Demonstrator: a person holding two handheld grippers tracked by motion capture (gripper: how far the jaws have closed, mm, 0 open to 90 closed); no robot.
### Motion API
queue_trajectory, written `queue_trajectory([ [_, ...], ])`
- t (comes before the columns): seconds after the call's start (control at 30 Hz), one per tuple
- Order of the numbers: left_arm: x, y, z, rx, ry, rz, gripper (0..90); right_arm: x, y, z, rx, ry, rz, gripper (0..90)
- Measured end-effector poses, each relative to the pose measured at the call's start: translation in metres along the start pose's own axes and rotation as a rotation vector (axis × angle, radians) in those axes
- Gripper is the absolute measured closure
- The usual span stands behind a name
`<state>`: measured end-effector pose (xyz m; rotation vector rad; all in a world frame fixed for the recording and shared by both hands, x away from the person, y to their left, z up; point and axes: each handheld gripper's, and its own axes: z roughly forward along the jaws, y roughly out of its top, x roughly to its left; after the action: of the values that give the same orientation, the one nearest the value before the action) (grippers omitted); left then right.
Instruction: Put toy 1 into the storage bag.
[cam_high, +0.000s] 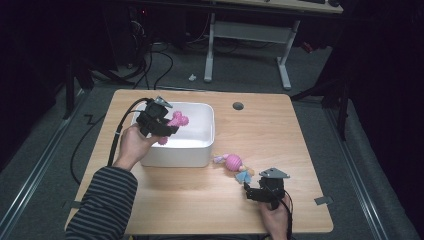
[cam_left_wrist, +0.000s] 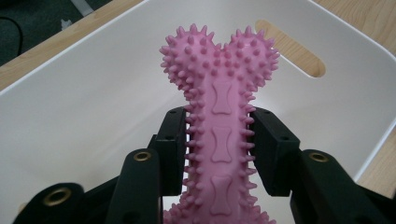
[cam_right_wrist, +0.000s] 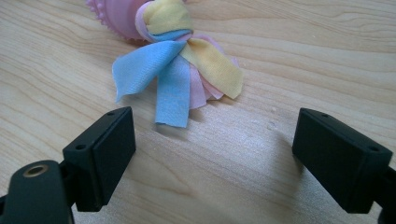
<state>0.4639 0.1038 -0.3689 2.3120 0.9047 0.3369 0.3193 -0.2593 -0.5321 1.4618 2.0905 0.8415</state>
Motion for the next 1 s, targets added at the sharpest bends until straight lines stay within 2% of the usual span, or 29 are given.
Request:
queue_trajectory([
  [0.1,-0.002,0.0,0.002,0.007,0.012,0.009,58.3,0.0,0.0,0.0,0.0,0.0,-0.001,13.1],
  [0.7,-0.009,0.001,0.013,0.049,-0.006,0.034,57.3,0.0,0.0,0.0,0.0,0.002,-0.004,13.3],
  [0.77,-0.008,0.002,0.012,0.038,-0.01,0.026,56.4,0.0,0.0,0.0,0.0,0.002,-0.005,13.2],
  [0.83,-0.006,0.002,0.007,0.015,-0.03,0.005,48.8,0.0,0.0,0.0,0.0,0.002,-0.004,13.2],
  [1.0,-0.007,0.001,-0.004,-0.011,-0.008,0.013,43.4,0.0,0.0,0.0,-0.001,0.005,-0.009,13.7],
])
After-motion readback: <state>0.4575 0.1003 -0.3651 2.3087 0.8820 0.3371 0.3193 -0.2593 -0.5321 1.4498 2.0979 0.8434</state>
